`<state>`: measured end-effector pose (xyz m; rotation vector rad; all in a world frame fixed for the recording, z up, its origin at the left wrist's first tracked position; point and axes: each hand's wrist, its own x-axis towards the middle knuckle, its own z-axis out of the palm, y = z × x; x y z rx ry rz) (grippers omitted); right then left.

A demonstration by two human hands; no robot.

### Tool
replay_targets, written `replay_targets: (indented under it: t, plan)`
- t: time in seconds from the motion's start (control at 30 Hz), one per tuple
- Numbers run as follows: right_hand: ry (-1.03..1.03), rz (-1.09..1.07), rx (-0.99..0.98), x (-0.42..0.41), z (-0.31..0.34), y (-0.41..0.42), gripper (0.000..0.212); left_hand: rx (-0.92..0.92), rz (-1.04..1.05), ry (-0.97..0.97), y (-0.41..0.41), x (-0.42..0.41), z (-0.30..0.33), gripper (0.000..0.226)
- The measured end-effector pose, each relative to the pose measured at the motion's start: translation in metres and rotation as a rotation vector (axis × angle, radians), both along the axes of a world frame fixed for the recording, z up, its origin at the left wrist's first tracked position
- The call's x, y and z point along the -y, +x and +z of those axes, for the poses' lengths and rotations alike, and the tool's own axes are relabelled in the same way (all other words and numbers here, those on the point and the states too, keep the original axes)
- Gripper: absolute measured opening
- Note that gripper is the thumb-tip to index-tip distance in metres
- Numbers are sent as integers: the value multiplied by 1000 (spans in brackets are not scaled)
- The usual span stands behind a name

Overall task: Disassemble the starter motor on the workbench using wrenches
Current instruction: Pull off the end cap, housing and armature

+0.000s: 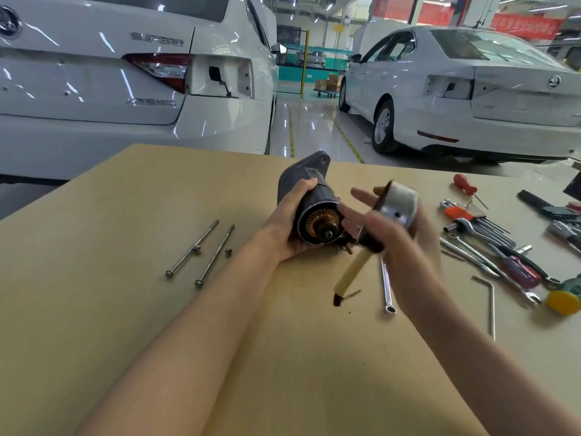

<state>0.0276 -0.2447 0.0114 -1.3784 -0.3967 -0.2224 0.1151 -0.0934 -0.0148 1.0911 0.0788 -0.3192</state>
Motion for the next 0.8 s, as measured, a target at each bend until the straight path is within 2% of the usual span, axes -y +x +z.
replay_targets:
  t: [0.03, 0.1, 0.17, 0.23, 0.37, 0.47, 0.53, 0.6, 0.67, 0.8]
  plan:
    - [216, 157, -169, 1, 1, 4, 55, 2, -12, -10, -1, 0, 1, 48]
    - [542, 386, -440, 3, -1, 8, 65, 19, -31, -16, -3, 0, 2, 53]
    - [695, 540, -548, 8, -5, 9, 82, 33, -17, -14, -5, 2, 1, 62]
    - [704, 666, -562, 12, -10, 11, 92, 47, 15, -14, -5, 3, 0, 66]
    - [659, 872, -507, 12, -14, 13, 87, 49, 118, 87, -8, 3, -2, 74]
    - [597, 922, -442, 9, -19, 16, 76, 42, 233, 365, -12, -1, -1, 81]
    - [538, 930, -389, 7, -22, 16, 63, 60, 342, 576, -14, -5, -2, 71]
    - [500, 940, -364, 3, -23, 15, 57, 105, 407, 707, -16, -10, -3, 60]
    - [476, 930, -384, 1, -21, 14, 61, 140, 399, 767, -20, -14, -3, 59]
    - [440, 894, -432, 1, -22, 12, 86, 171, 341, 854, -26, -16, -1, 70]
